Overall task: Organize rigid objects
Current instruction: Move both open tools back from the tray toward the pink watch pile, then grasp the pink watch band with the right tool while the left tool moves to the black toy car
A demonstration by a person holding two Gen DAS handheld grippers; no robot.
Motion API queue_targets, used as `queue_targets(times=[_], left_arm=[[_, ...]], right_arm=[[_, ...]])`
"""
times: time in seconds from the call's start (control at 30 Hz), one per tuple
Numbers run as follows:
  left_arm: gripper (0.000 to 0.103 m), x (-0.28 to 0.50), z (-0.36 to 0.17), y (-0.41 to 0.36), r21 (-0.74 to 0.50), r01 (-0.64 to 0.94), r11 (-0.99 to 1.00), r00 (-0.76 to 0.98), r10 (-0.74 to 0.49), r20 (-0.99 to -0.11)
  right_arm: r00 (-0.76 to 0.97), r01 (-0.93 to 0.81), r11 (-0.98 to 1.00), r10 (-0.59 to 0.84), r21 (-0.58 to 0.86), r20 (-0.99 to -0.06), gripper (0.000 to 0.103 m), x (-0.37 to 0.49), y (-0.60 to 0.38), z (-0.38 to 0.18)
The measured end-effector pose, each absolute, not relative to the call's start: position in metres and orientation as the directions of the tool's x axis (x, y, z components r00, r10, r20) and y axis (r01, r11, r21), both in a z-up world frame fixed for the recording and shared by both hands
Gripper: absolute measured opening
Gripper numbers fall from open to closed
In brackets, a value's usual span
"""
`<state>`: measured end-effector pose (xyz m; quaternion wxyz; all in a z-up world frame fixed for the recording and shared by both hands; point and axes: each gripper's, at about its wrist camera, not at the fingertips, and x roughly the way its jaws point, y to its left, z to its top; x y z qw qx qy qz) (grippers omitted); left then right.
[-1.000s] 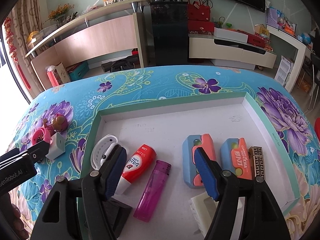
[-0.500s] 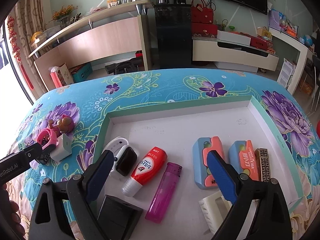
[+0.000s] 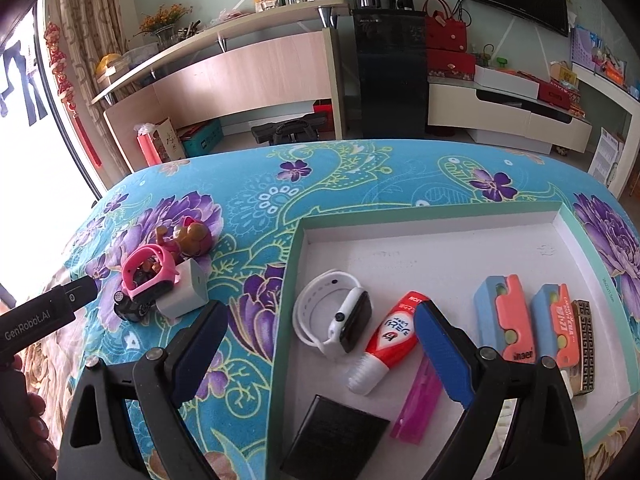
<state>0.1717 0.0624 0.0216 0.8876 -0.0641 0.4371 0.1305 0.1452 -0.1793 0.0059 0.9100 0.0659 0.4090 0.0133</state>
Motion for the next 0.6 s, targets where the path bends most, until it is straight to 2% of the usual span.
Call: queue_targets(times=[0.6], left_arm=[[0.103, 0.165, 0.014, 0.117, -0.031, -0.391, 0.92, 0.554, 0.208, -0.806]], right_arm=[[0.656, -0.053, 0.985, 0.159, 0.165, -0.738, 0.094, 0.15, -0.134, -0.001]])
